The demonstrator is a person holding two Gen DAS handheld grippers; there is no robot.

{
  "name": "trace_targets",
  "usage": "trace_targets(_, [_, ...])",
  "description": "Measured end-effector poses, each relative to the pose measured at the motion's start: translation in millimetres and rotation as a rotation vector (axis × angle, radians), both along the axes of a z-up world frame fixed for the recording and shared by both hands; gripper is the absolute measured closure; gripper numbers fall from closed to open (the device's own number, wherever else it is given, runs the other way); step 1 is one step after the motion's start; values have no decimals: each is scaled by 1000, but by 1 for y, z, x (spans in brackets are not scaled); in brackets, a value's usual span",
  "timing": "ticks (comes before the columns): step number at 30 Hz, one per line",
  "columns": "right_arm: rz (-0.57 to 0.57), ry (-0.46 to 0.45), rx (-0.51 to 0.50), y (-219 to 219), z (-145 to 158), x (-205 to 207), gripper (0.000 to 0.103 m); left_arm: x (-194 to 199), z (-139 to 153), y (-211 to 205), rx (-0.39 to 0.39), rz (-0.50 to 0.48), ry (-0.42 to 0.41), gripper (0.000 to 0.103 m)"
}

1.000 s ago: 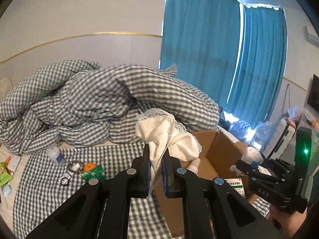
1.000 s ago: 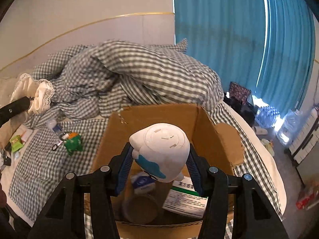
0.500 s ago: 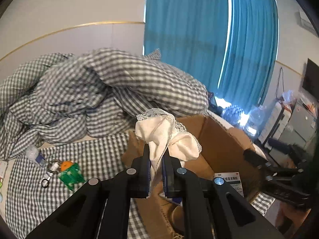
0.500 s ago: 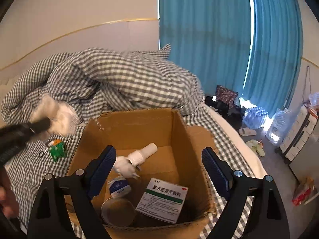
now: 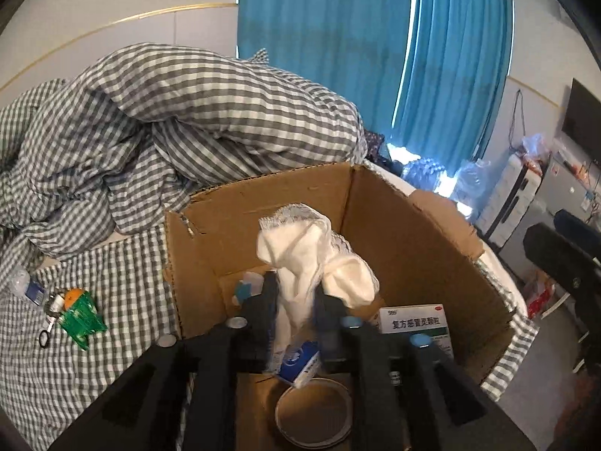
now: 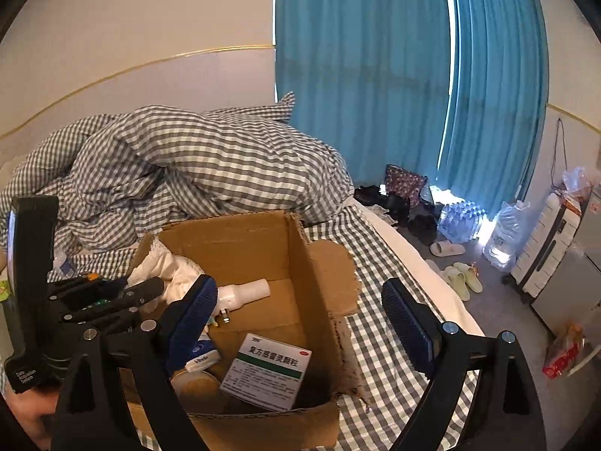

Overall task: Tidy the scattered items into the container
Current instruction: 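Carry the figurine and cloth over the box and release both inside, then move both tools back over the remaining items on the bed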

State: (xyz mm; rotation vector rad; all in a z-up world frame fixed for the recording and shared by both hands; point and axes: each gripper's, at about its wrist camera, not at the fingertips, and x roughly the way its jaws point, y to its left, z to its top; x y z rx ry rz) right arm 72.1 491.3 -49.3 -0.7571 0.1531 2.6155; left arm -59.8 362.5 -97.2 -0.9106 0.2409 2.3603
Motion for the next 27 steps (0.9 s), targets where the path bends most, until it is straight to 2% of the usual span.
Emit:
trace_targets(1, [-2, -1, -5, 1, -1, 0, 14, 0, 2, -2, 6, 6, 7, 59])
trace_targets(3, [-4, 2, -13, 0, 0, 0, 14, 1, 7, -8, 25, 12, 15, 40])
trace_targets(9, [15, 13, 1, -13, 6, -3, 14, 1, 22, -26, 57, 22, 50, 21])
trace_targets(12, [30, 21, 9, -23, 11, -8, 14, 2, 31, -44, 75, 41, 74, 15])
trace_targets(16, [63, 37, 12, -44, 19, -18, 14, 0, 41, -75, 89, 85, 99, 14])
trace_targets(21, [132, 45, 24, -80, 26, -39, 14, -6, 52, -135, 94, 181, 132, 8])
trace_targets(27, [242, 48, 24, -139, 32, -68, 14, -17, 60, -212, 76, 312, 158, 8])
